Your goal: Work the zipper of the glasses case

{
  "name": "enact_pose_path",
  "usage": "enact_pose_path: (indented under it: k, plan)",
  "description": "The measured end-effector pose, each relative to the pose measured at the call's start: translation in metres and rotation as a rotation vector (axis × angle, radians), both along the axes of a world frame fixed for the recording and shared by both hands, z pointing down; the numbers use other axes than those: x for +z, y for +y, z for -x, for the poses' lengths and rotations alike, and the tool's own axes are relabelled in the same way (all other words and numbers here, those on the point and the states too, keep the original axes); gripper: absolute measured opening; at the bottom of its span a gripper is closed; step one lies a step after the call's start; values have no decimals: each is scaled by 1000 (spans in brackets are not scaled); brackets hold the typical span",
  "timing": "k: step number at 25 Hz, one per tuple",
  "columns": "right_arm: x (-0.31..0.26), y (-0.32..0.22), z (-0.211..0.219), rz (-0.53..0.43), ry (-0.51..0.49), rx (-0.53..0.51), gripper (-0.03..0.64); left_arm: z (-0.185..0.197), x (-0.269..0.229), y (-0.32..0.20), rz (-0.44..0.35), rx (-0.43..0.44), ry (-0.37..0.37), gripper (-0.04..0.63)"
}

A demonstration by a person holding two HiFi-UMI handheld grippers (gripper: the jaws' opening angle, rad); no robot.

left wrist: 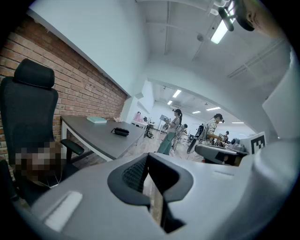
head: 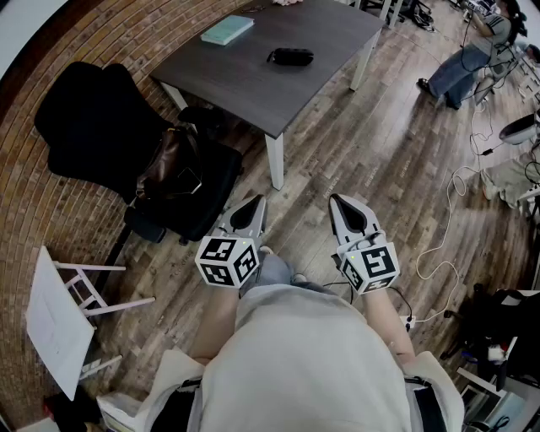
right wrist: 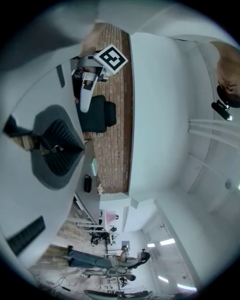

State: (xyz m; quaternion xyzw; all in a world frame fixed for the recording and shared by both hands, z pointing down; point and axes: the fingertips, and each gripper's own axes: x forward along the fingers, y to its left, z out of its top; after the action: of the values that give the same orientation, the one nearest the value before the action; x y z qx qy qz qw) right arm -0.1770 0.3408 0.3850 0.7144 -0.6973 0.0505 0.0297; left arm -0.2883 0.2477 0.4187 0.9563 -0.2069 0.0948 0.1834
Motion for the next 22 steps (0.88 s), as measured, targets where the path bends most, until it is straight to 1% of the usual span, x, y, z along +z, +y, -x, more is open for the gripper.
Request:
enact_pose_path:
  k: [6,9,13,15,16,18,20,21,22]
  plan:
    - [1,21,5,-2,-10,19,2,9,-1,9,-2,-3,-5,11]
    - [-3,26,8,-8,3,14,2,6,-6,14,5,17,13,11]
    - [-3,35,9,-7,6,8,2,0,-5,24,-1,54,2,12]
    - [-2,41,8,-3,-9,9,2,-3,-5,30,2,78,3,13]
    - [-2,44,7,-5,-22,11,2,-4,-5,33,7,89,7,32]
    - [-2,49,3,-10,-38,19,2,-5,-7,38,7,104,17,105]
    - [-1,53,-1,-1,-31,26,3,-7,-9,42,-6,110,17,158]
    - [0,53,-2,7,-24,24,12,-8,-9,44,-13,114,14,192]
    - [2,53,-2,14,-20,18,54,-9,-10,45,-17,120,12,230]
